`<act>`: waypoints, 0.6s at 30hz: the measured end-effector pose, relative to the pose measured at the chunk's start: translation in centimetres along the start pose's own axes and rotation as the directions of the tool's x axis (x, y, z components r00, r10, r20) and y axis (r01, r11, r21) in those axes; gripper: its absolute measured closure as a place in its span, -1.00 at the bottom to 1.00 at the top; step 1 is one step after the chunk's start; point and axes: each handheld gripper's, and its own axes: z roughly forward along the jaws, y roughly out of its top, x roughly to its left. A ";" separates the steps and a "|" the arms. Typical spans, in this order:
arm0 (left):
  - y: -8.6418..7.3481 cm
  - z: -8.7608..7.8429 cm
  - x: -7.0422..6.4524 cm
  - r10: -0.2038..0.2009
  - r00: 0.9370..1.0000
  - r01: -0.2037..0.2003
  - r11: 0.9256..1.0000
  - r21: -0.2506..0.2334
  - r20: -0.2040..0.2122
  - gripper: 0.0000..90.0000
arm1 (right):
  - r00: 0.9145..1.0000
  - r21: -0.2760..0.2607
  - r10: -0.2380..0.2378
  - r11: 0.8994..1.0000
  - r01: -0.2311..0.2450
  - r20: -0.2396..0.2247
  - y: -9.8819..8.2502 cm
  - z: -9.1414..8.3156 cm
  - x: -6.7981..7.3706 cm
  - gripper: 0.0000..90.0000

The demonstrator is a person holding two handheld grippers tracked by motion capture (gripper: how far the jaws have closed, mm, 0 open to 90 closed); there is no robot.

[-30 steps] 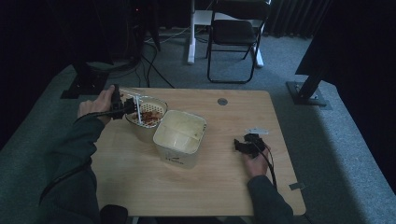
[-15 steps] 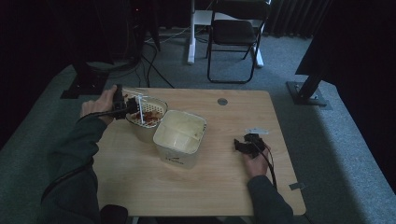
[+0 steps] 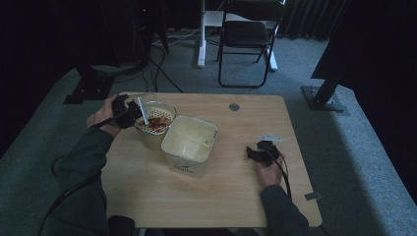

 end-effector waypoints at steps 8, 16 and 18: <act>-0.8 -0.7 1.7 -0.266 0.954 0.278 0.957 -0.077 0.136 -0.04 | 1.000 0.000 0.000 1.000 0.000 0.001 0.0 0.0 0.0 -0.31; -0.1 -1.1 2.3 -0.384 0.887 0.422 0.900 -0.112 0.256 -0.05 | 1.000 -0.002 -0.002 1.000 0.002 0.000 0.0 0.0 0.0 -0.31; 0.2 -1.2 2.3 -0.400 0.867 0.450 0.884 -0.123 0.297 -0.05 | 1.000 -0.001 -0.002 1.000 0.002 0.001 0.0 0.0 0.0 -0.31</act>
